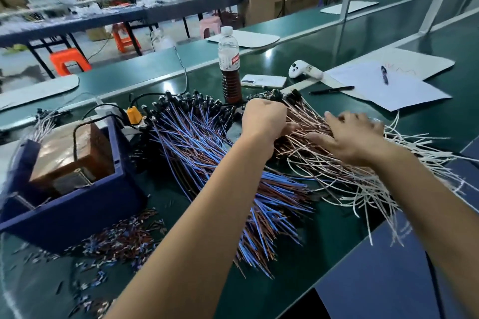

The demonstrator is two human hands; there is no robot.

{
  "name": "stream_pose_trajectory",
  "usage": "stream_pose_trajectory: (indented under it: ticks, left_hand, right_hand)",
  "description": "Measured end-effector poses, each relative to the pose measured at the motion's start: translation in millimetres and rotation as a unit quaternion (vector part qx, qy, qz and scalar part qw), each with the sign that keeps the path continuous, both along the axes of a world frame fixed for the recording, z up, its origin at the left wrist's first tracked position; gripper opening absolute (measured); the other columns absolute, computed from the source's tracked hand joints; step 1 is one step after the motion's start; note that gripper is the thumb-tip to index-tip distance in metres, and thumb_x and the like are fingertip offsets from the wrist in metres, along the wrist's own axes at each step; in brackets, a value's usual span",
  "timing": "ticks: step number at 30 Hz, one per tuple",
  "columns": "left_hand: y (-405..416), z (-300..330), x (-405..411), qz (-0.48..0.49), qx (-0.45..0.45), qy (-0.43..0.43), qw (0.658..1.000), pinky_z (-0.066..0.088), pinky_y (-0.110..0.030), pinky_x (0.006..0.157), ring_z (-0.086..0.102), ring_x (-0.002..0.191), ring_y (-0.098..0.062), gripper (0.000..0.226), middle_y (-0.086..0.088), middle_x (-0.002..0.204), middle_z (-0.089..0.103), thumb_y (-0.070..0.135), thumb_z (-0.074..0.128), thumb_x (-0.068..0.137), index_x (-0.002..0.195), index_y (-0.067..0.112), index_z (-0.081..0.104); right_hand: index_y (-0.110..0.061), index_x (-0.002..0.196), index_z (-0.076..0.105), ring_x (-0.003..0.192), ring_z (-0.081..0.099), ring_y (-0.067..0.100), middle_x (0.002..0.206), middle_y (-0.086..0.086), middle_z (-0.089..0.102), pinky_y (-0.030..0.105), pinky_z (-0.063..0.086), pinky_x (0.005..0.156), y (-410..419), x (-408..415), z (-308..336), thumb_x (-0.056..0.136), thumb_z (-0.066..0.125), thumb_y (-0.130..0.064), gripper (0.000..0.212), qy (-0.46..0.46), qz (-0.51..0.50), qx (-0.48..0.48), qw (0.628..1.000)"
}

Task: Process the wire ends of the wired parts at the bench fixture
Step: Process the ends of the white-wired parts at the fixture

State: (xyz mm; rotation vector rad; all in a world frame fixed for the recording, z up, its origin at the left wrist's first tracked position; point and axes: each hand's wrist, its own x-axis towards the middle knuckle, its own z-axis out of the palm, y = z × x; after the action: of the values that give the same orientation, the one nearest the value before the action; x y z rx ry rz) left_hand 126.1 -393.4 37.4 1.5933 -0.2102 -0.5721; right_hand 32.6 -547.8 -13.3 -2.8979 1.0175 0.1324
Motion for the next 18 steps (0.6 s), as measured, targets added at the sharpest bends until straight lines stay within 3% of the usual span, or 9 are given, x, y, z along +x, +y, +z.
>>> stream_pose_trajectory:
  ticks: [3, 6, 8, 11, 14, 16, 18]
  left_hand:
    - [44, 1, -5, -0.091, -0.021, -0.018, 0.995, 0.052, -0.02, 0.048, 0.066, 0.052, -0.019, 0.015, -0.015, 0.081, 0.071, -0.004, 0.055, 0.096, 0.086, 0.001, 0.064]
    - [105, -1, -3, -0.27, 0.067, -0.072, 0.958, 0.046, -0.02, 0.045, 0.061, 0.053, -0.017, 0.018, -0.013, 0.083, 0.071, 0.0, 0.051, 0.101, 0.089, 0.005, 0.063]
    - [157, -2, 2, -0.371, 0.15, -0.08, 0.913, 0.044, -0.021, 0.046, 0.06, 0.059, -0.02, 0.019, -0.015, 0.089, 0.07, 0.001, 0.048, 0.104, 0.093, 0.005, 0.063]
    - [232, -4, 3, -0.399, 0.247, -0.068, 0.88, 0.041, -0.018, 0.043, 0.061, 0.054, -0.014, 0.024, -0.014, 0.084, 0.071, -0.001, 0.048, 0.101, 0.088, 0.005, 0.067]
    - [309, -5, 2, -0.368, 0.347, -0.066, 0.86, 0.036, -0.025, 0.047, 0.058, 0.048, -0.009, 0.027, -0.002, 0.069, 0.072, 0.001, 0.055, 0.094, 0.075, 0.009, 0.072]
    - [356, -4, 1, -0.33, 0.428, -0.053, 0.84, 0.034, -0.027, 0.049, 0.054, 0.046, -0.009, 0.022, 0.002, 0.061, 0.069, 0.005, 0.06, 0.089, 0.074, 0.01, 0.074]
    - [410, -4, 0, -0.23, 0.488, -0.038, 0.841, 0.036, -0.024, 0.048, 0.054, 0.045, -0.011, 0.019, 0.001, 0.061, 0.07, 0.007, 0.06, 0.088, 0.077, 0.008, 0.075]
  right_hand:
    - [-0.018, 0.152, 0.044, 0.134, 0.046, 0.039, 0.144, 0.02, 0.052, 0.053, 0.04, 0.106, 25, 10, 18, 0.092, 0.036, -0.079, 0.086, -0.15, -0.007, -0.054, 0.987]
    - [-0.016, 0.117, 0.073, 0.094, 0.068, 0.033, 0.096, 0.01, 0.074, 0.037, 0.049, 0.08, 81, 21, 31, 0.096, 0.067, -0.041, 0.034, -0.375, 0.102, 0.001, 0.921]
    - [-0.018, 0.094, 0.077, 0.075, 0.069, 0.03, 0.077, 0.004, 0.074, 0.031, 0.045, 0.068, 139, 29, 35, 0.094, 0.07, -0.031, 0.015, -0.423, 0.179, 0.032, 0.888]
    - [-0.018, 0.079, 0.075, 0.069, 0.066, 0.027, 0.071, 0.002, 0.073, 0.034, 0.047, 0.064, 229, 38, 29, 0.094, 0.07, -0.031, 0.02, -0.37, 0.297, 0.099, 0.875]
    - [-0.023, 0.07, 0.059, 0.072, 0.063, 0.029, 0.073, 0.002, 0.069, 0.042, 0.049, 0.063, 310, 49, 12, 0.097, 0.063, -0.031, 0.028, -0.26, 0.396, 0.147, 0.868]
    - [-0.024, 0.072, 0.056, 0.073, 0.062, 0.029, 0.075, 0.001, 0.068, 0.04, 0.049, 0.061, 352, 58, -2, 0.097, 0.06, -0.03, 0.026, -0.203, 0.442, 0.159, 0.859]
    - [-0.022, 0.079, 0.065, 0.074, 0.063, 0.028, 0.077, -0.001, 0.066, 0.037, 0.051, 0.063, 404, 72, -15, 0.096, 0.062, -0.023, 0.017, -0.149, 0.477, 0.207, 0.841]
